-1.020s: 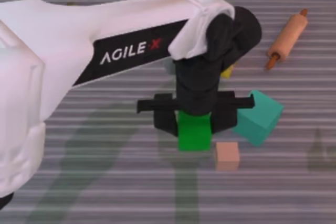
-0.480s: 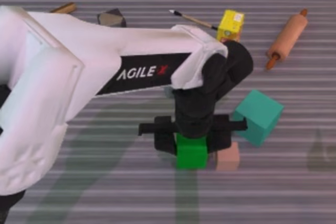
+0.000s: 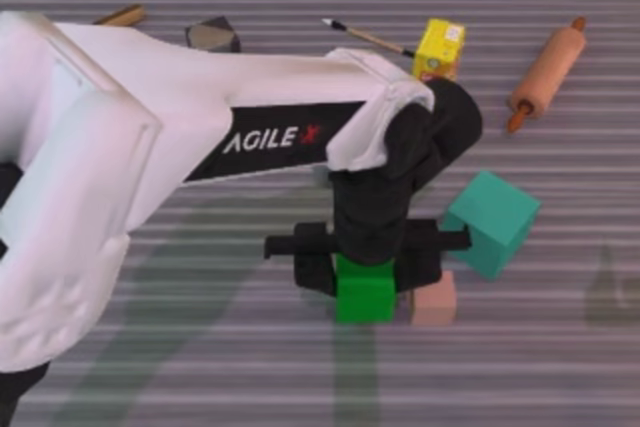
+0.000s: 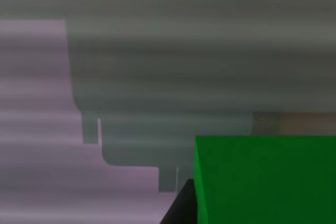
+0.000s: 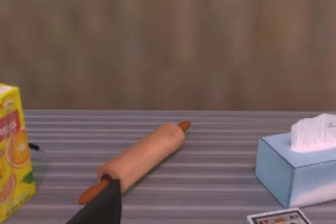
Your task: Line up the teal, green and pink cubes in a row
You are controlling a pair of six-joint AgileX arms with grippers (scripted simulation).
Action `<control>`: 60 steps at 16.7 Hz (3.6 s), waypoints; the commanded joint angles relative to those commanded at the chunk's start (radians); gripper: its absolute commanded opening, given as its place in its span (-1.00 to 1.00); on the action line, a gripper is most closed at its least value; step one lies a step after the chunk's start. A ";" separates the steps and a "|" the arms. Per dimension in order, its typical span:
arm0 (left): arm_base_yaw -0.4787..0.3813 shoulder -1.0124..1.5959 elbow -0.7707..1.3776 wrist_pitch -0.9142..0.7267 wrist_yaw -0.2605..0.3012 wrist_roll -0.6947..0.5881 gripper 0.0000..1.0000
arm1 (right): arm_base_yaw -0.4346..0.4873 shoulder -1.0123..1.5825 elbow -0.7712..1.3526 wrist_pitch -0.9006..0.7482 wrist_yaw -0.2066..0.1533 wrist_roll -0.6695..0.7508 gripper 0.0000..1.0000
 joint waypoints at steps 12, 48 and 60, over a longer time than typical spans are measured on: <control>0.000 0.000 0.000 0.000 0.000 0.000 1.00 | 0.000 0.000 0.000 0.000 0.000 0.000 1.00; 0.567 -1.368 -0.986 0.475 -0.007 0.438 1.00 | 0.282 1.362 1.067 -0.771 -0.001 -0.279 1.00; 0.858 -2.201 -1.612 0.958 0.008 0.834 1.00 | 0.434 2.060 1.659 -1.166 0.002 -0.430 1.00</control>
